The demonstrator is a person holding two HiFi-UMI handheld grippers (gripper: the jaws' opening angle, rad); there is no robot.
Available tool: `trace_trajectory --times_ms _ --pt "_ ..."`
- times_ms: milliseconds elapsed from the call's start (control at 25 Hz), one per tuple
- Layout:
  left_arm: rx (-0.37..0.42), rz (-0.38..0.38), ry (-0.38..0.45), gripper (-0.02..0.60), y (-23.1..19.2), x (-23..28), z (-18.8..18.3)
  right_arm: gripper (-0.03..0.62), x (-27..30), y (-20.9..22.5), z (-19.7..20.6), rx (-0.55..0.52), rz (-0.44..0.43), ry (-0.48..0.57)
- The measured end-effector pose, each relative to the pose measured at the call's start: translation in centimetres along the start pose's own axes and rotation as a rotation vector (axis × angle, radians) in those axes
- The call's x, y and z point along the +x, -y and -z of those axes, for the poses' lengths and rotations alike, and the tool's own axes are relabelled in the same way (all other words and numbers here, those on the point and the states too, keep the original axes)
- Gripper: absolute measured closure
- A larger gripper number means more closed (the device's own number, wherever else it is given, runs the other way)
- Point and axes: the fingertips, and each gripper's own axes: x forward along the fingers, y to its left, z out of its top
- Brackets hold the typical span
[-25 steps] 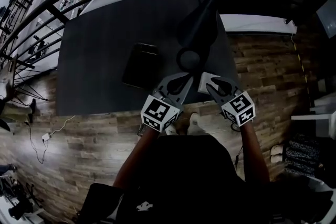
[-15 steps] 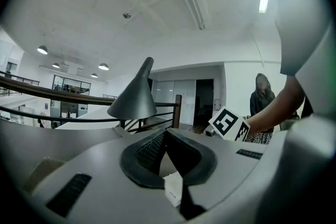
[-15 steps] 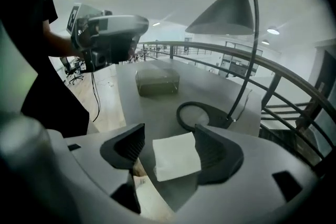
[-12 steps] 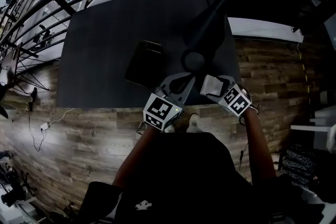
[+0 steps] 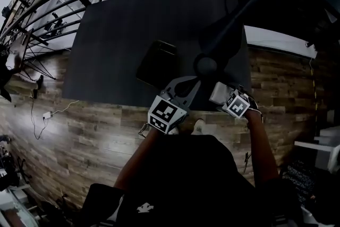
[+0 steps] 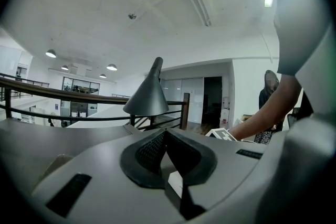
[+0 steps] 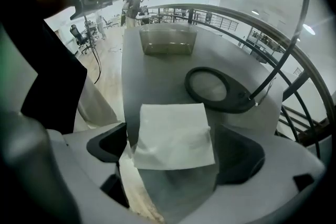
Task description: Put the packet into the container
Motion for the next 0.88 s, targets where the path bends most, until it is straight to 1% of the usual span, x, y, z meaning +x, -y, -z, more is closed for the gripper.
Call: trace_trajectory --times_ms 160,360,520,640,760,880 --pt "-0.001 -0.021 -0.008 0.586 -0.4 -0.2 0.2 0.092 1.1 0.4 1.0 -0.017 -0.013 -0.052" --pt "0.003 -0.029 -0.014 0.586 -0.7 -0.4 0.3 0.092 2.1 0.6 2.2 -0.036 -0.031 -0.109" --pt "0.003 -0.04 -0.013 0.586 -1.0 -0.3 0.4 0.092 2.0 0.6 2.1 -0.067 -0.028 -0.117" --pt "-0.001 -0.034 -0.007 0.586 -1.1 -0.4 0.4 0.094 2.1 0.5 2.2 -0.083 -0.033 -0.13" --pt "-0.031 -0.007 0.016 0.586 -1.0 -0.6 0.2 0.118 1.8 0.2 1.9 -0.093 -0.041 -0.14" --pt "-0.045 0.006 0.035 0.586 -1.2 -0.8 0.0 0.137 1.5 0.0 1.1 -0.105 -0.044 -0.114"
